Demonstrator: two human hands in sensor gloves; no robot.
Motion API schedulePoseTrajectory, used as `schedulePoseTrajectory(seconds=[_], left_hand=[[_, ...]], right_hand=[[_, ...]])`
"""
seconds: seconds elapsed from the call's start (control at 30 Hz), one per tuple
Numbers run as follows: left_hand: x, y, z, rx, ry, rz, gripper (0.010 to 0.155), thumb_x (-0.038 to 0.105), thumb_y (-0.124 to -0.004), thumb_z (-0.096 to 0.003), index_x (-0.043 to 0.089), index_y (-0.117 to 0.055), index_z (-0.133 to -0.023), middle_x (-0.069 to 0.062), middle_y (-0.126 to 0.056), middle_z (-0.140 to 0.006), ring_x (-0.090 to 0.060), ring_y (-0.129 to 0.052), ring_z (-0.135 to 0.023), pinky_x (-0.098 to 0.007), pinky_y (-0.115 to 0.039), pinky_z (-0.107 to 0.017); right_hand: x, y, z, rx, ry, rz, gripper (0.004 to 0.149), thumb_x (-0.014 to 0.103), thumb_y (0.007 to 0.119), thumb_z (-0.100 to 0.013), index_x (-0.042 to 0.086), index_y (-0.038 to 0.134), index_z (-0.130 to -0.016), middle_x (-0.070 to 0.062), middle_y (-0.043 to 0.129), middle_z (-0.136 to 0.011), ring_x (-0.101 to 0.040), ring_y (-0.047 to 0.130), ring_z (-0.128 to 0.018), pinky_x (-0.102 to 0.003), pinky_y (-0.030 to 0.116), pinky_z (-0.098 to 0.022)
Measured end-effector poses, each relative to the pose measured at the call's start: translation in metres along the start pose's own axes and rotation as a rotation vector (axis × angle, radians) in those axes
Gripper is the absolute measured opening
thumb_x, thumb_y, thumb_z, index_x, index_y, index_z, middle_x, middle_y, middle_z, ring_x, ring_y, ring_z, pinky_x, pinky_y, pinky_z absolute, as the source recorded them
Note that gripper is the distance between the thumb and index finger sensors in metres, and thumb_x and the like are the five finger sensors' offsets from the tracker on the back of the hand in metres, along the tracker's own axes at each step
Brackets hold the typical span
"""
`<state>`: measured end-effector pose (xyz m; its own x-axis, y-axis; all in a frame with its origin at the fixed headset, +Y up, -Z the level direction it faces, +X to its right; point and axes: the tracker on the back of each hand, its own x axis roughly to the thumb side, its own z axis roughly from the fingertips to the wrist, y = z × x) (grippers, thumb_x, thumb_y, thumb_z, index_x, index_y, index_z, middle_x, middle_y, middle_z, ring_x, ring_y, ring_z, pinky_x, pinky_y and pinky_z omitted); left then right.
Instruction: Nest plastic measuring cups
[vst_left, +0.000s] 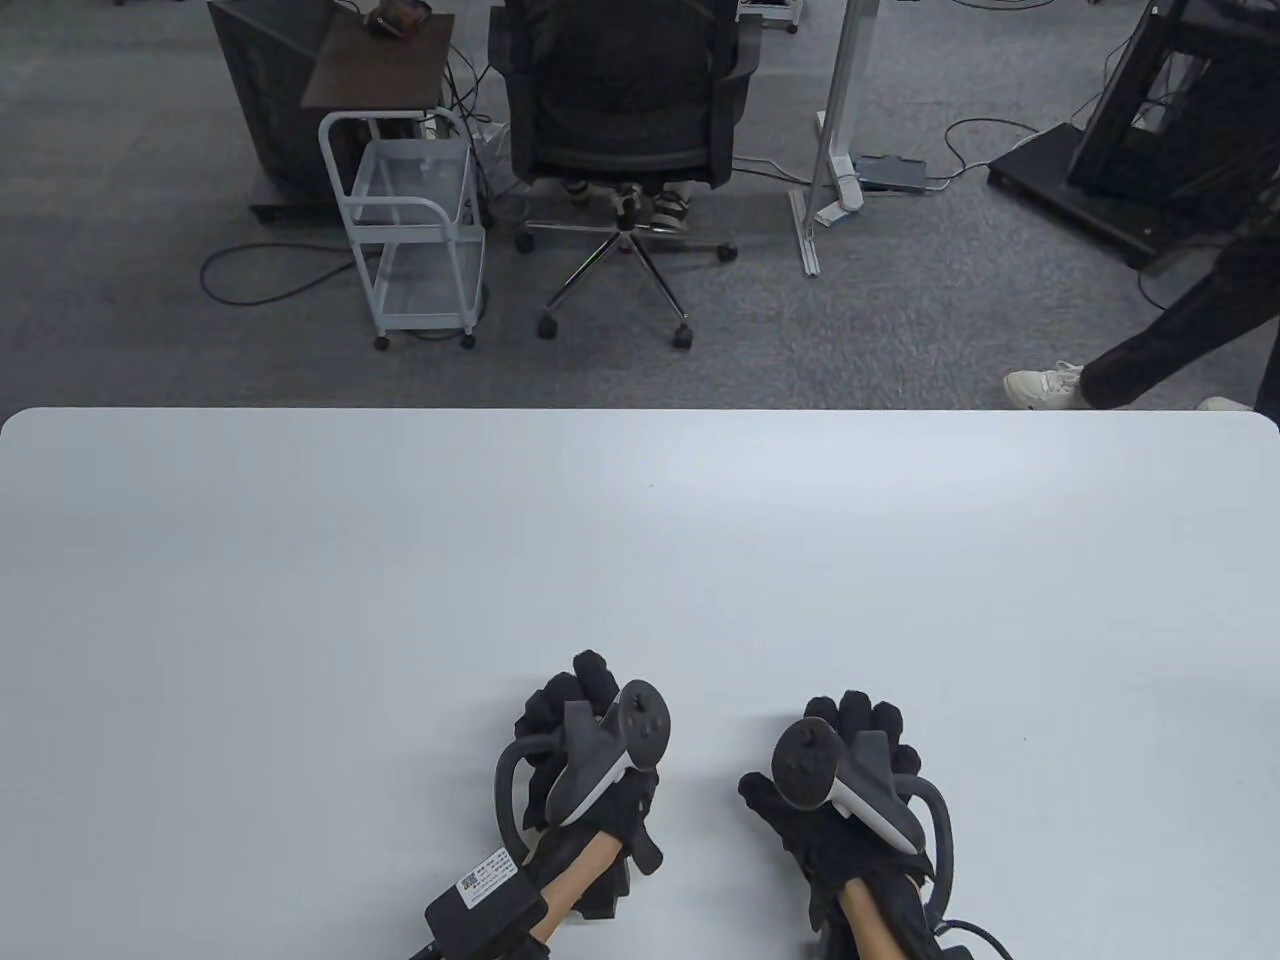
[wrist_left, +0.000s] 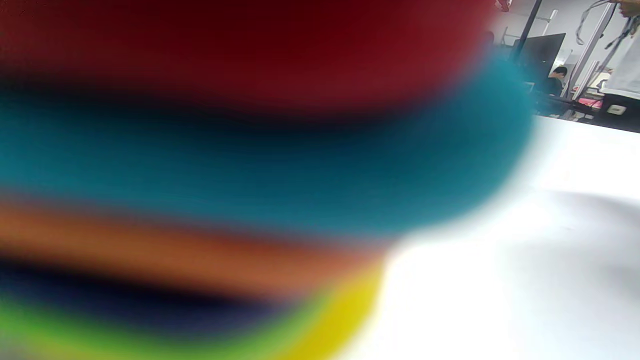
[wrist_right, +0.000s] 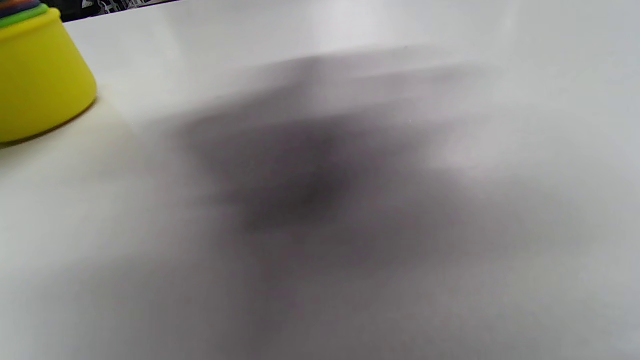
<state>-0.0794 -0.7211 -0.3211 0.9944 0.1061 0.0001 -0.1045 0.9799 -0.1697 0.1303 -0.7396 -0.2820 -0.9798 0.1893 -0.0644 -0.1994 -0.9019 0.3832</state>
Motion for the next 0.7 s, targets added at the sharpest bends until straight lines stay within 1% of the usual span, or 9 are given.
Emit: schedulePoseTrajectory(seconds=[0.3, 0.37, 0.43, 0.47, 0.5, 0.57, 0.6, 0.67, 0.7], left_hand=[[0.003, -0.002, 0.001, -0.015, -0.021, -0.021, 0.087, 0.054, -0.056, -0.0611, -0.005, -0.019, -0.113, -0.038, -0.024, -0.101, -0.06, -0.036, -0.089, -0.074, -0.041, -0.064], [0.002, 0.008, 0.005, -0.019, -0.044, 0.002, 0.092, 0.058, -0.055, -0.0598, -0.007, -0.015, -0.112, -0.041, -0.018, -0.103, -0.064, -0.028, -0.09, -0.076, -0.036, -0.064], [-0.002, 0.031, 0.014, 0.047, -0.11, 0.025, 0.096, 0.061, -0.055, -0.0582, -0.006, -0.014, -0.113, -0.043, -0.01, -0.106, -0.068, -0.02, -0.092, -0.078, -0.031, -0.064], [-0.007, 0.047, 0.021, 0.097, -0.189, 0.042, 0.096, 0.062, -0.055, -0.0577, -0.004, -0.013, -0.113, -0.042, -0.007, -0.108, -0.068, -0.016, -0.094, -0.079, -0.027, -0.063], [-0.015, 0.062, 0.029, 0.152, -0.262, 0.048, 0.095, 0.062, -0.055, -0.0572, -0.001, -0.015, -0.115, -0.039, -0.008, -0.112, -0.067, -0.015, -0.097, -0.079, -0.025, -0.064], [-0.035, 0.08, 0.038, 0.226, -0.38, 0.042, 0.091, 0.062, -0.057, -0.0563, 0.004, -0.02, -0.117, -0.032, -0.015, -0.119, -0.065, -0.018, -0.103, -0.078, -0.023, -0.067], [-0.045, 0.084, 0.041, 0.228, -0.403, 0.023, 0.089, 0.061, -0.057, -0.0566, 0.006, -0.022, -0.117, -0.031, -0.018, -0.12, -0.065, -0.017, -0.103, -0.078, -0.022, -0.066], [-0.072, 0.086, 0.046, 0.249, -0.33, -0.055, 0.09, 0.064, -0.056, -0.0559, 0.008, -0.024, -0.118, -0.028, -0.02, -0.123, -0.065, -0.019, -0.105, -0.08, -0.02, -0.065], [-0.088, 0.082, 0.045, 0.247, -0.329, -0.104, 0.09, 0.065, -0.055, -0.0556, 0.009, -0.024, -0.119, -0.026, -0.022, -0.124, -0.064, -0.018, -0.106, -0.08, -0.018, -0.064]], right_hand=[[0.0, 0.0, 0.001, 0.006, 0.0, 0.001, 0.099, 0.063, 0.046, -0.056, -0.006, 0.0, -0.111, -0.045, -0.011, -0.107, -0.068, -0.005, -0.089, -0.079, 0.012, -0.063], [0.0, -0.001, 0.001, 0.0, -0.003, 0.0, 0.099, 0.063, 0.045, -0.055, -0.006, 0.0, -0.111, -0.045, -0.011, -0.107, -0.068, -0.005, -0.089, -0.079, 0.012, -0.063], [0.0, -0.003, 0.002, -0.021, -0.008, -0.002, 0.099, 0.063, 0.046, -0.055, -0.005, 0.0, -0.111, -0.045, -0.011, -0.107, -0.067, -0.006, -0.089, -0.079, 0.012, -0.064], [0.0, -0.004, 0.003, -0.041, -0.011, -0.002, 0.099, 0.063, 0.046, -0.055, -0.005, 0.0, -0.111, -0.044, -0.011, -0.108, -0.067, -0.006, -0.09, -0.079, 0.012, -0.064], [0.0, -0.005, 0.005, -0.063, -0.014, 0.001, 0.099, 0.063, 0.046, -0.055, -0.005, 0.0, -0.111, -0.044, -0.011, -0.108, -0.067, -0.006, -0.09, -0.079, 0.012, -0.064], [0.001, -0.007, 0.007, -0.099, -0.019, 0.003, 0.099, 0.063, 0.046, -0.055, -0.004, 0.0, -0.111, -0.043, -0.011, -0.109, -0.066, -0.006, -0.091, -0.079, 0.011, -0.065], [0.001, -0.008, 0.007, -0.112, -0.022, 0.002, 0.099, 0.064, 0.046, -0.055, -0.003, 0.0, -0.112, -0.043, -0.011, -0.109, -0.066, -0.006, -0.091, -0.079, 0.011, -0.065], [0.002, -0.009, 0.01, -0.147, -0.031, 0.002, 0.099, 0.064, 0.046, -0.054, -0.002, 0.0, -0.112, -0.042, -0.011, -0.109, -0.065, -0.007, -0.091, -0.078, 0.01, -0.065], [0.002, -0.01, 0.011, -0.167, -0.036, 0.007, 0.099, 0.064, 0.046, -0.054, -0.002, 0.0, -0.112, -0.041, -0.012, -0.11, -0.065, -0.007, -0.092, -0.078, 0.01, -0.065]])
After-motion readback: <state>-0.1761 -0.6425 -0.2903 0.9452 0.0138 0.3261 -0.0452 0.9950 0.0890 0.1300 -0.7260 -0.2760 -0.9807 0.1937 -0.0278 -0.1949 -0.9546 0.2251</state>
